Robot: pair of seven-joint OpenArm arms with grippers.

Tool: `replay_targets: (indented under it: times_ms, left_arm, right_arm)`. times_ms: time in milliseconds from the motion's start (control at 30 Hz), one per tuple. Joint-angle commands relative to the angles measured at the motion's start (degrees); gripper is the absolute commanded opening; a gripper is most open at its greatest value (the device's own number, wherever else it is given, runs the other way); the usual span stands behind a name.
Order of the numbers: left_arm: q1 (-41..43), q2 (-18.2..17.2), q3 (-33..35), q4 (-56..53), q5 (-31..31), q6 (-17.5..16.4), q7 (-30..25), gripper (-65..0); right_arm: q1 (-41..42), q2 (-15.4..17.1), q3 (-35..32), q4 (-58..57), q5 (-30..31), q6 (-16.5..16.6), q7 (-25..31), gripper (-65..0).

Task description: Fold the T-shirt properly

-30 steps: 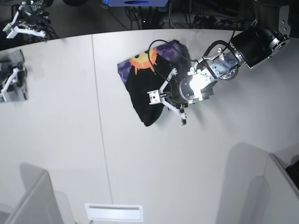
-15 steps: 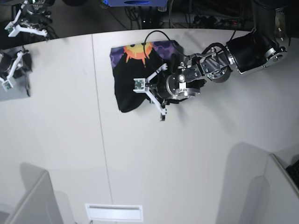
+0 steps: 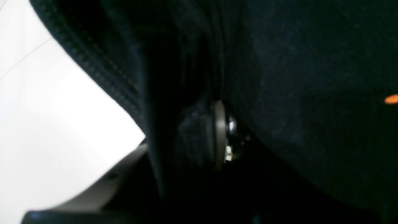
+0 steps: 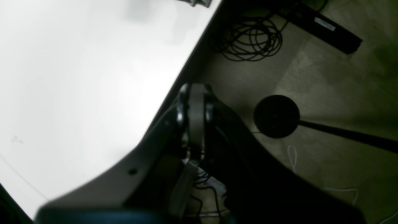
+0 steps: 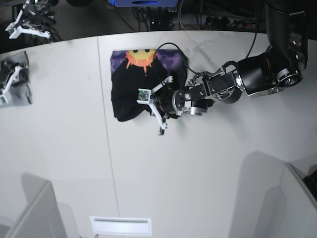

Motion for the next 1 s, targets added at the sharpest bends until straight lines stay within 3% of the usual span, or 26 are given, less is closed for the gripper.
replay_targets:
  times_ms: [0,400,500,633,733,967]
  left_arm:
    - [-0.1,-0.6,0.6,-0.7,1.4,-1.5,3.7,-65.0]
    - [-0.1,-0.9,0.6,3.8,1.9,-1.5,3.6,-65.0]
    - [0.0,-1.7,0.7,5.8,6.8,-1.6,3.7,-65.0]
    - [0.3,-3.0,0.1,6.0,8.4,-6.2,4.0,-65.0]
    - [0.3,-3.0,-0.1,5.9,8.3,-6.8,4.1,-65.0]
    - [2.7,-2.6,-8.6,6.3,8.9,-6.9,4.1,-65.0]
  right_arm:
    - [-0.5,0.3,0.4,1.0,-0.1,0.1,1.1,-65.0]
    - [0.4,0.5,0.2,1.0,-0.2,0.1,1.0,-65.0]
    - [0.4,0.5,0.3,1.0,-0.2,0.1,1.0,-65.0]
    - [0.3,0.5,0.3,1.0,-0.2,0.1,1.0,-65.0]
    - [0.4,0.5,0.1,1.0,-0.2,0.1,1.0,-65.0]
    - [1.2,0.4,-0.2,1.0,-0.2,0.1,1.0,-65.0]
